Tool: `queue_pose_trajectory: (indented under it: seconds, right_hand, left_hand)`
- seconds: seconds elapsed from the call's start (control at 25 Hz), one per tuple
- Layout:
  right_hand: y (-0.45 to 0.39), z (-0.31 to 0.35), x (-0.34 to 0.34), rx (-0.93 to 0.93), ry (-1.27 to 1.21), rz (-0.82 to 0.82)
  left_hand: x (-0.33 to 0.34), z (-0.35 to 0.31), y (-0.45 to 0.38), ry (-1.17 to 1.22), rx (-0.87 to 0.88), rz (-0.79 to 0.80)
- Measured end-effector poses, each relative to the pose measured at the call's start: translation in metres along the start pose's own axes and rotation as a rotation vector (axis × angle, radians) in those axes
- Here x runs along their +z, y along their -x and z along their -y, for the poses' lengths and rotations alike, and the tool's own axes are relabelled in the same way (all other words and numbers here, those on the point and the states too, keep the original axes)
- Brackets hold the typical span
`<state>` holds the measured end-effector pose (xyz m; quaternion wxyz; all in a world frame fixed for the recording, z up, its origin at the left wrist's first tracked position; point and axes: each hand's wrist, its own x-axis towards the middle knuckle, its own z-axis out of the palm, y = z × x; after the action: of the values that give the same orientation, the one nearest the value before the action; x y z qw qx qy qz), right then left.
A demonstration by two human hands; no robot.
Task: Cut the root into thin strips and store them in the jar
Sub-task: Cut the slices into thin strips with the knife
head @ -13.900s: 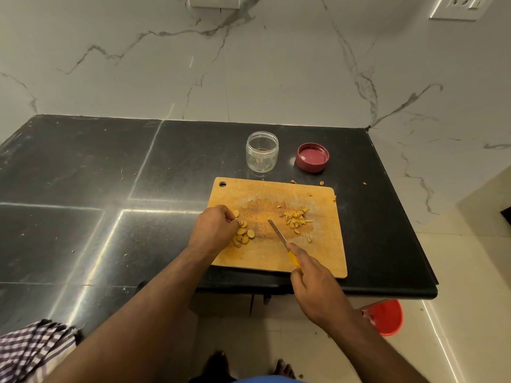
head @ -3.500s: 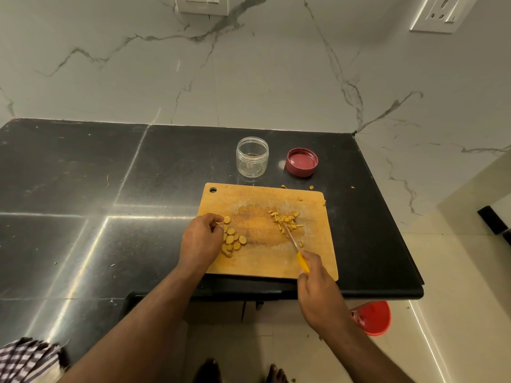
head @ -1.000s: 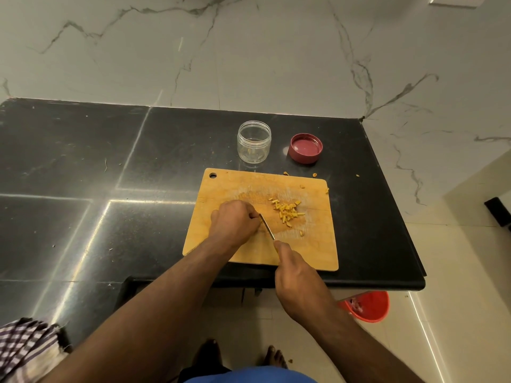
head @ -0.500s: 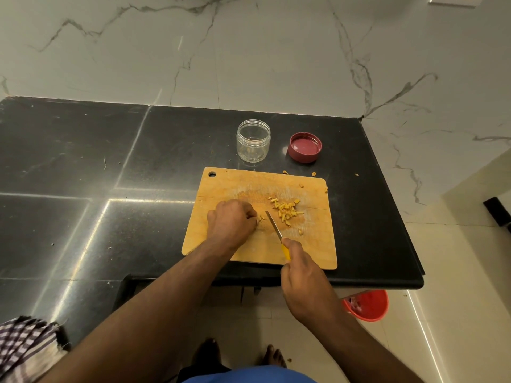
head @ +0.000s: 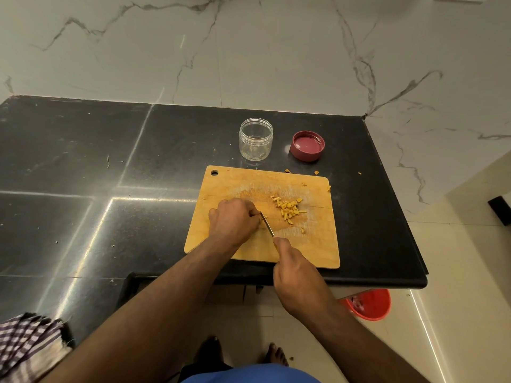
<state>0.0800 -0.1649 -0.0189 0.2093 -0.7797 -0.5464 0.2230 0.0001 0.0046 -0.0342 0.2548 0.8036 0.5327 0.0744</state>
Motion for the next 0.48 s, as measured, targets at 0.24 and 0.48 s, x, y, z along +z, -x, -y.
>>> queue_pose_trajectory:
  seconds: [0.24,0.48]
  right_hand:
    - [0.024,-0.008,-0.006,-0.008,0.006,-0.057]
    - [0.011,-0.001,-0.008,0.031,-0.056,-0.057]
  left_hand:
    - [0.0,0.001,0.0,0.01,0.011,0.003]
    - [-0.003,0.002,0.001,0.016,0.014,0.02]
